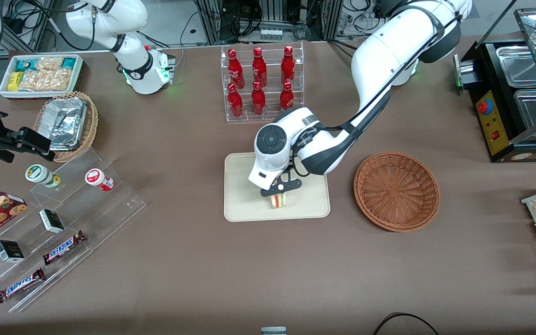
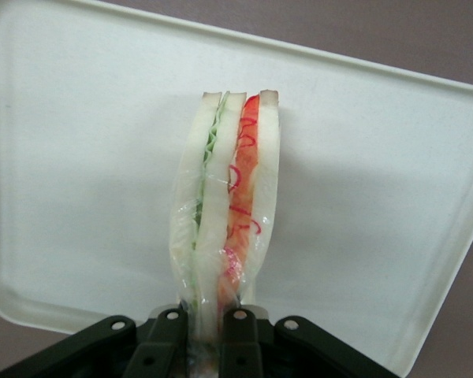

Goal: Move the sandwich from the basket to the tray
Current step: 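Carry the sandwich over the cream tray and lower it onto it, then open the left gripper to release the sandwich on the tray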

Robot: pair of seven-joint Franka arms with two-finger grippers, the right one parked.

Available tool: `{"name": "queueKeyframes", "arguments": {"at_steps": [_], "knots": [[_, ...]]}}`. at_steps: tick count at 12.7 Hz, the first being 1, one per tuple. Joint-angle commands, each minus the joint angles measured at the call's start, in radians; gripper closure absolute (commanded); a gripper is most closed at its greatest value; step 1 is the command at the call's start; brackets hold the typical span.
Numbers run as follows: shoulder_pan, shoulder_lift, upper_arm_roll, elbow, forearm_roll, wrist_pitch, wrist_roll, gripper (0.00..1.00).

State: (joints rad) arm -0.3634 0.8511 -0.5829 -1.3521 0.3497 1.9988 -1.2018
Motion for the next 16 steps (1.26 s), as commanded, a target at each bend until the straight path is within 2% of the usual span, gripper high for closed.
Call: {"name": "queueKeyframes", "arguments": {"at_steps": [1, 3, 4, 5, 6, 11, 16], "knots": [[-0.028, 0.037, -0.002, 0.039, 0.025, 0.011, -0.03, 0.95], [-0.032, 0.045, 0.002, 0.039, 0.025, 0.012, -0.03, 0.94], [-0.032, 0.048, 0.003, 0.039, 0.025, 0.012, -0.03, 0.89], [-0.032, 0.052, 0.002, 0.041, 0.023, 0.012, -0.03, 0.59], [-0.031, 0.051, 0.003, 0.041, 0.023, 0.012, -0.032, 0.01], [-0.003, -0.041, -0.001, 0.038, 0.011, -0.011, -0.027, 0.0], [0.0, -0.177, 0.002, 0.045, 0.017, -0.216, -0.015, 0.0]]}}
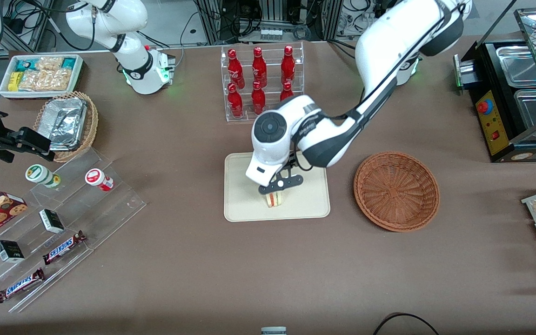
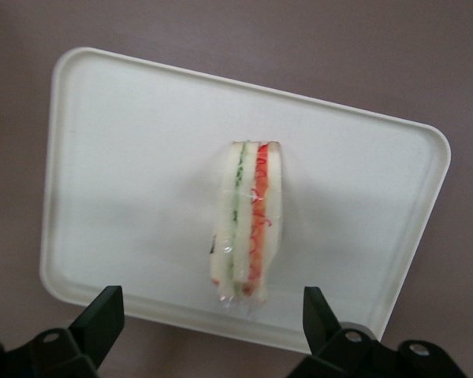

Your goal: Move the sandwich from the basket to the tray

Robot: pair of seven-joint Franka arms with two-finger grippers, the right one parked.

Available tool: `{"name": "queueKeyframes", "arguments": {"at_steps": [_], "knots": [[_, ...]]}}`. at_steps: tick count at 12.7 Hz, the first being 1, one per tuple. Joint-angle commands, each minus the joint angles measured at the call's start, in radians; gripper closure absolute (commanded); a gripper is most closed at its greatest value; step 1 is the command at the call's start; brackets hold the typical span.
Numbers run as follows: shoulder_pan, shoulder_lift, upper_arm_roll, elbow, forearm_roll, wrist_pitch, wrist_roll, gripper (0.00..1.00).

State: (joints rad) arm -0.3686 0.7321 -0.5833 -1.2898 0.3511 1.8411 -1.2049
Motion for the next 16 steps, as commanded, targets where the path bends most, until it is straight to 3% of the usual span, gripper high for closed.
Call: {"name": "queueKeyframes", "arguments": {"at_steps": [1, 6, 9, 16], "knots": [[0.005, -0.074, 0.002, -0.017, 0.022, -0.091, -0.001, 0.0], [0.039, -0.128, 0.046, -0.031, 0.019, -0.219, 0.099, 0.0], [0.144, -0.172, 0.048, -0.078, 0.017, -0.24, 0.129, 0.0], [0.333, -0.388, 0.045, -0.316, 0.003, -0.255, 0.384, 0.0]]}}
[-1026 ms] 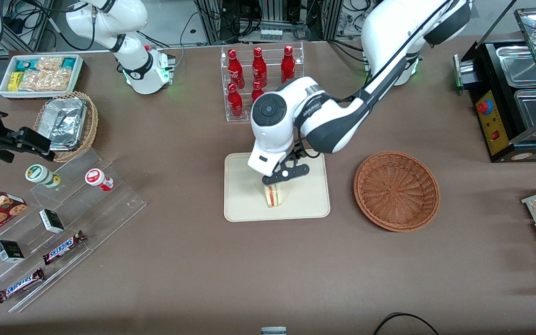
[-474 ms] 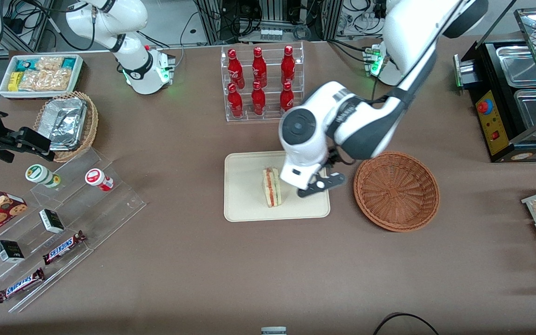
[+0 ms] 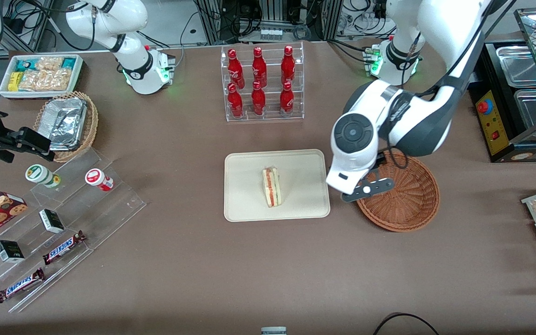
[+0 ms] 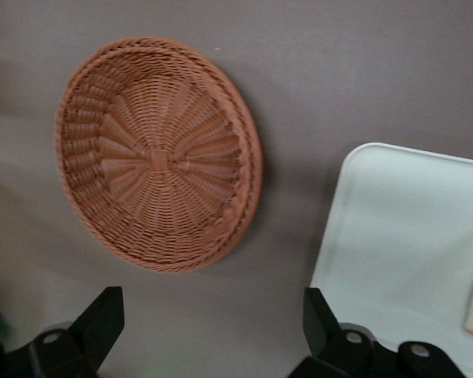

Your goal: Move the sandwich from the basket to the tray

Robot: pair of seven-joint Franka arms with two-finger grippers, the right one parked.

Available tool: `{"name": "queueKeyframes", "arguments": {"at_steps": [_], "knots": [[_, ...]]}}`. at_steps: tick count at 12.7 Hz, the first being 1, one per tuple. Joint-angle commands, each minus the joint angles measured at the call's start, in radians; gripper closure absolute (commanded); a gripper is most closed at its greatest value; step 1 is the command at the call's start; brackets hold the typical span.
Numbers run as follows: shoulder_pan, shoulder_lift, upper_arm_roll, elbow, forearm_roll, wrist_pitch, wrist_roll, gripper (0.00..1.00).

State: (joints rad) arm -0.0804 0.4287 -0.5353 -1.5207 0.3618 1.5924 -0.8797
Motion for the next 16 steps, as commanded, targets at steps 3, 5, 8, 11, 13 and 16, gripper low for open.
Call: {"name": "queueKeyframes", "arguments": {"at_steps": [3, 5, 8, 11, 13, 16], "knots": [[0.083, -0.194, 0.046, -0.133, -0.122, -0.037, 0.236, 0.0], [0.077, -0.272, 0.122, -0.173, -0.203, -0.07, 0.389, 0.0], [0.074, -0.324, 0.204, -0.165, -0.24, -0.172, 0.583, 0.0], [0.059, -0.389, 0.326, -0.165, -0.293, -0.242, 0.764, 0.0], [0.057, -0.435, 0.405, -0.159, -0.319, -0.294, 0.87, 0.0], [0.057, -0.479, 0.492, -0.132, -0.333, -0.322, 0.884, 0.0]]}}
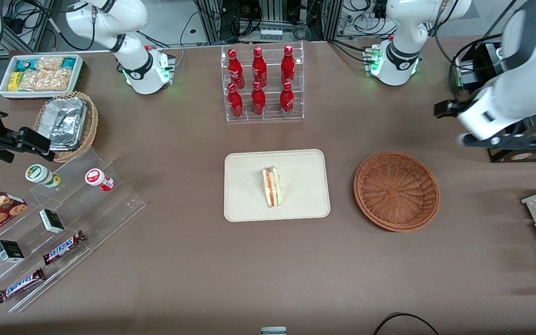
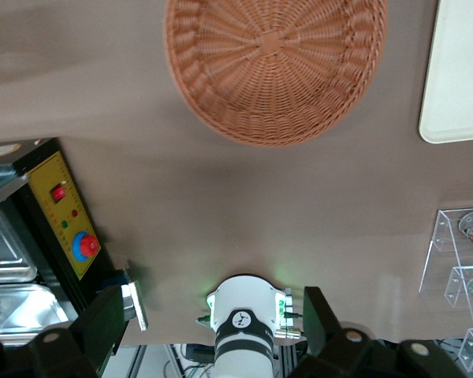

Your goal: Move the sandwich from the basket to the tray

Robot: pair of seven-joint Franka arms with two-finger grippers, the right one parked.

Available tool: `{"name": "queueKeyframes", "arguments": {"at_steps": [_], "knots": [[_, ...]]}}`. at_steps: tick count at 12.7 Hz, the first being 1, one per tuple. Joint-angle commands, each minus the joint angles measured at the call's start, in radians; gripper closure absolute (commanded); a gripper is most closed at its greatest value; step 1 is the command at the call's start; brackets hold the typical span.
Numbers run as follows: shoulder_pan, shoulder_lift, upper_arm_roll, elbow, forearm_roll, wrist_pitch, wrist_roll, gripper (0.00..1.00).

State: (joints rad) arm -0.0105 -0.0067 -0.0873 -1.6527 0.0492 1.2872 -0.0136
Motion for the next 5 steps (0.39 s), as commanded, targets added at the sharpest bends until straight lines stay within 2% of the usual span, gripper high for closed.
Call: {"name": "queueKeyframes", "arguments": {"at_steps": [1, 5], "knots": [[-0.013, -0.049, 0.067, 0.02, -0.02, -0.017, 0.018, 0.0], [-0.013, -0.058, 0.107, 0.036, -0.012, 0.007, 0.018, 0.0]]}}
